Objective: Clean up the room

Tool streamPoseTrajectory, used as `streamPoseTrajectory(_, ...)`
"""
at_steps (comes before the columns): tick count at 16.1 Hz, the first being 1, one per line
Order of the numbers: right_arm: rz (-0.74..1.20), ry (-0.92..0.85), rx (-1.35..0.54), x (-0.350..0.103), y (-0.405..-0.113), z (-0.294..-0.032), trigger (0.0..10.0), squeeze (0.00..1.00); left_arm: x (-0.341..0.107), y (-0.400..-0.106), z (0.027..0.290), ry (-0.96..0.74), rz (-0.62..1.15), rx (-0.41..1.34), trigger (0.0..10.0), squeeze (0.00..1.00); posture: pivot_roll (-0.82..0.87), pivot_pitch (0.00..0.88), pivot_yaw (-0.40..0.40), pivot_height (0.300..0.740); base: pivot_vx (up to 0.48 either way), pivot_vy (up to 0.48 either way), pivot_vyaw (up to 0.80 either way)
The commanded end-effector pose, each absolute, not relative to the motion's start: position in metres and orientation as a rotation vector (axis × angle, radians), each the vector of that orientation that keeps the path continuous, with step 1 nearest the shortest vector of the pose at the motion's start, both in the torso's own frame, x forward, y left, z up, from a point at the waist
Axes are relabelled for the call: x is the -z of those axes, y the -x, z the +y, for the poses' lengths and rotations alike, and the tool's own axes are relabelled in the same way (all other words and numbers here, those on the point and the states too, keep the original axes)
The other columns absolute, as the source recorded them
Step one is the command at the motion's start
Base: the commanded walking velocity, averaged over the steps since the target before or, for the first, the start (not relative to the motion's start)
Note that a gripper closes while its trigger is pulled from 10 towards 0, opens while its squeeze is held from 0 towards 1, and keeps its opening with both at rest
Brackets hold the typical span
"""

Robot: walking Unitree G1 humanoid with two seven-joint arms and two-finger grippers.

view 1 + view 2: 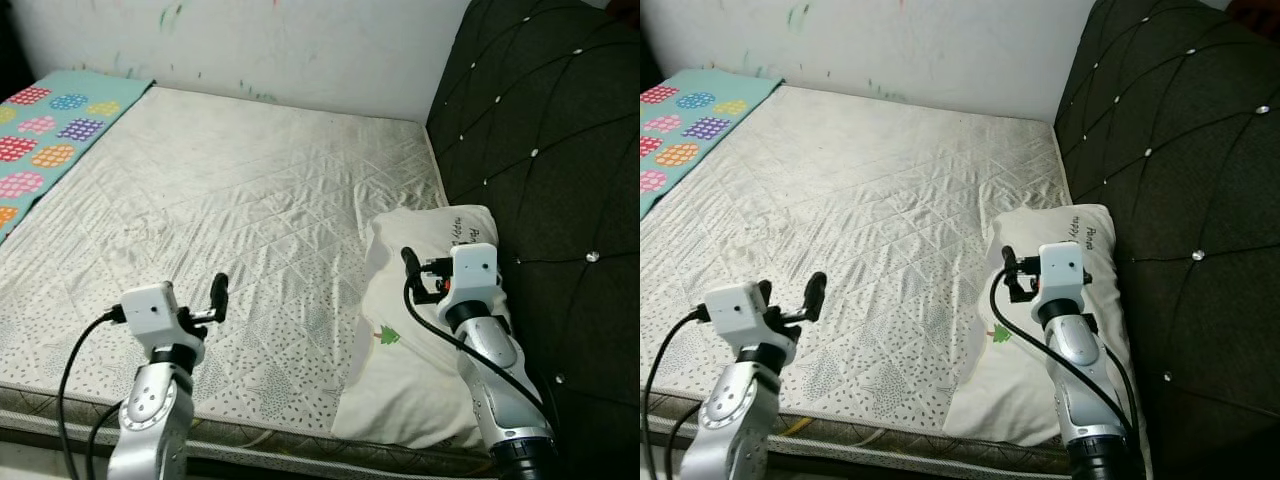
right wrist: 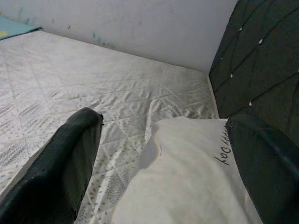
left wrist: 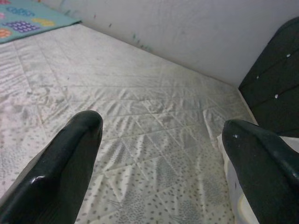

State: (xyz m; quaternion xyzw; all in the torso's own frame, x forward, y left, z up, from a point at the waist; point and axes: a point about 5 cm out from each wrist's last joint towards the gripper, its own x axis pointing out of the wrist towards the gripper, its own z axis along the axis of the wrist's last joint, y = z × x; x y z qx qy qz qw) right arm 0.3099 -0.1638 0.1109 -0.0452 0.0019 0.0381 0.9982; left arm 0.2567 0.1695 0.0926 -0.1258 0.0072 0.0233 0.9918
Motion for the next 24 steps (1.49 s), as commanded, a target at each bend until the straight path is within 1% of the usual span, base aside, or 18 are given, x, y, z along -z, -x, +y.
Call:
streamPoseTrajectory(1, -0.006, 0.106, -0.101, -0.115, -0.314, -0.162, 10.0, 0.0, -0.092, -0.257, 0.166, 0.258, 0.016, -0.057, 10.0, 0.0, -0.09, 0.0, -0.108, 0.74, 0.0, 0.0, 0.0)
streamPoseTrajectory(3, -0.008, 0.113, -0.122, -0.116, -0.317, -0.159, 10.0, 0.0, -0.093, -0.256, 0.166, 0.267, 0.009, -0.074, 10.0, 0.0, -0.08, 0.0, -0.123, 0.74, 0.0, 0.0, 0.0)
streamPoseTrajectory(4, -0.016, 0.127, -0.159, -0.121, -0.325, -0.154, 10.0, 0.0, -0.093, -0.255, 0.166, 0.287, -0.004, -0.106, 10.0, 0.0, -0.07, 0.0, -0.157, 0.74, 0.0, 0.0, 0.0)
streamPoseTrajectory(5, -0.021, 0.13, -0.166, -0.123, -0.328, -0.153, 10.0, 0.0, -0.093, -0.255, 0.165, 0.292, -0.006, -0.115, 10.0, 0.0, -0.07, 0.0, -0.166, 0.74, 0.0, 0.0, 0.0)
streamPoseTrajectory(8, -0.031, 0.132, -0.179, -0.126, -0.332, -0.149, 10.0, 0.0, -0.093, -0.257, 0.168, 0.294, -0.015, -0.128, 10.0, 0.0, -0.07, 0.0, -0.164, 0.74, 0.0, 0.0, 0.0)
streamPoseTrajectory(11, -0.035, 0.122, -0.169, -0.123, -0.33, -0.147, 10.0, 0.0, -0.095, -0.263, 0.169, 0.277, -0.019, -0.114, 10.0, 0.0, -0.07, 0.0, -0.135, 0.74, 0.0, 0.0, 0.0)
streamPoseTrajectory(13, -0.056, 0.091, -0.123, -0.123, -0.332, -0.146, 10.0, 0.0, -0.101, -0.274, 0.166, 0.256, -0.03, -0.067, 10.0, 0.0, -0.08, 0.0, -0.076, 0.74, 0.0, 0.0, 0.0)
streamPoseTrajectory(16, -0.064, 0.062, -0.074, -0.12, -0.331, -0.149, 10.0, 0.0, -0.103, -0.28, 0.169, 0.229, -0.025, -0.046, 10.0, 0.0, -0.09, 0.0, -0.009, 0.74, 0.0, 0.0, 0.0)
streamPoseTrajectory(17, -0.064, 0.059, -0.068, -0.119, -0.331, -0.149, 10.0, 0.0, -0.103, -0.28, 0.17, 0.227, -0.025, -0.045, 10.0, 0.0, -0.09, 0.0, -0.004, 0.74, 0.0, 0.0, 0.0)
streamPoseTrajectory(18, -0.064, 0.049, -0.055, -0.118, -0.33, -0.149, 10.0, 0.0, -0.103, -0.28, 0.171, 0.223, -0.021, -0.037, 10.0, 0.0, -0.09, 0.0, 0.024, 0.74, 0.0, 0.0, 0.0)
streamPoseTrajectory(20, -0.063, 0.031, -0.05, -0.115, -0.33, -0.145, 10.0, 0.0, -0.104, -0.282, 0.169, 0.248, -0.011, -0.02, 10.0, 0.0, -0.1, 0.0, 0.048, 0.74, 0.0, 0.0, 0.0)
streamPoseTrajectory(22, -0.066, 0.026, -0.05, -0.115, -0.331, -0.142, 10.0, 0.0, -0.106, -0.284, 0.164, 0.269, -0.009, -0.005, 10.0, 0.0, -0.11, 0.0, 0.054, 0.74, 0.0, 0.0, 0.0)
streamPoseTrajectory(24, -0.083, 0.021, -0.048, -0.122, -0.336, -0.137, 10.0, 0.0, -0.113, -0.292, 0.151, 0.288, -0.019, 0.06, 10.0, 0.0, -0.12, 0.0, 0.045, 0.74, 0.0, 0.0, 0.0)
